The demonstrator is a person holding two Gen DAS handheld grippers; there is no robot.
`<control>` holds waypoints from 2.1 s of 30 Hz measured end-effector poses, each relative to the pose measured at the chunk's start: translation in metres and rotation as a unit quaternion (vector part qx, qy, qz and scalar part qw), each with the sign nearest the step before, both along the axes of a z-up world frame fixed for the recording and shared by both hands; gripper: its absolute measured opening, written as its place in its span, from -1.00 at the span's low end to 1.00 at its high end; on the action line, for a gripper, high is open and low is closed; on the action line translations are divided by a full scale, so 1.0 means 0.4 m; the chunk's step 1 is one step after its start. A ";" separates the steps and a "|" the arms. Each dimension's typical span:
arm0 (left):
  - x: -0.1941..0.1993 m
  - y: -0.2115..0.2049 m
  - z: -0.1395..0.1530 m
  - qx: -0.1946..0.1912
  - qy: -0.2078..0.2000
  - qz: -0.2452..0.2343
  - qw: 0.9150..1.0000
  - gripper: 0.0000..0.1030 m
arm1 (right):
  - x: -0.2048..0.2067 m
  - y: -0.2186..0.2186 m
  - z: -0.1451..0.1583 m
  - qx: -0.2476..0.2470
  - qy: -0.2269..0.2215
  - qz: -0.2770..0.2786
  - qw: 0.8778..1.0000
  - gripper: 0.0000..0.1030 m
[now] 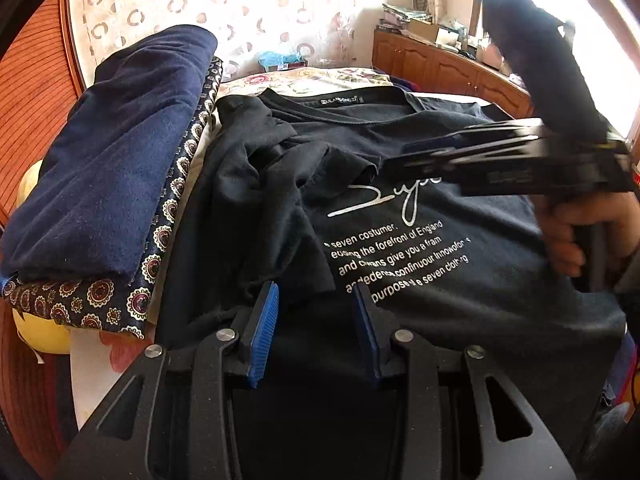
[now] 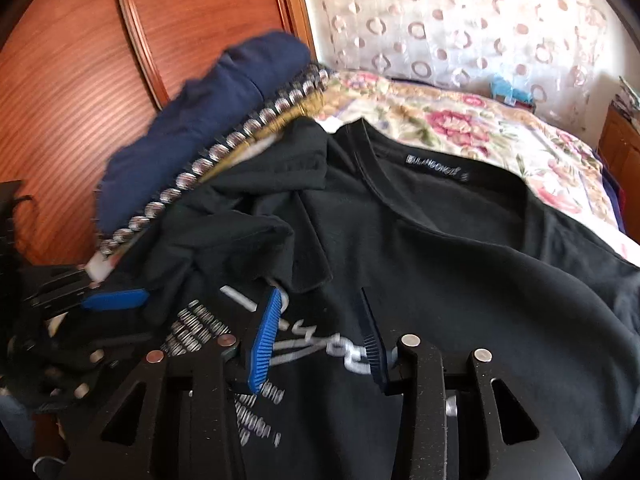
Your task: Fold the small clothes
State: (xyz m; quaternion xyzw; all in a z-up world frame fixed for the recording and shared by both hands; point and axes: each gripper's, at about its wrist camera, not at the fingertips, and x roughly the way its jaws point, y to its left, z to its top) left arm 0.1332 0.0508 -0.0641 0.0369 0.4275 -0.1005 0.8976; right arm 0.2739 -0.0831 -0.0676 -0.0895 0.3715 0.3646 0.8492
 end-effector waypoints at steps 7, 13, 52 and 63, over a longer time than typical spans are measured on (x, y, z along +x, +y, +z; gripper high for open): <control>-0.004 0.024 0.002 0.000 -0.013 0.010 1.000 -0.83 | 0.018 0.028 -0.011 -0.017 -0.007 0.016 1.000 -0.76; -0.036 0.053 0.049 -0.024 -0.053 0.017 0.998 -0.94 | 0.001 0.012 0.030 -0.012 -0.038 0.023 0.999 -0.89; -0.031 -0.018 -0.009 0.010 -0.007 0.008 1.000 -0.26 | -0.276 -0.535 0.055 -0.045 -0.086 -0.142 0.985 0.16; -0.029 -0.019 -0.009 0.012 -0.007 0.010 1.000 -0.25 | -0.296 -0.837 0.034 -0.036 -0.044 -0.304 0.951 0.16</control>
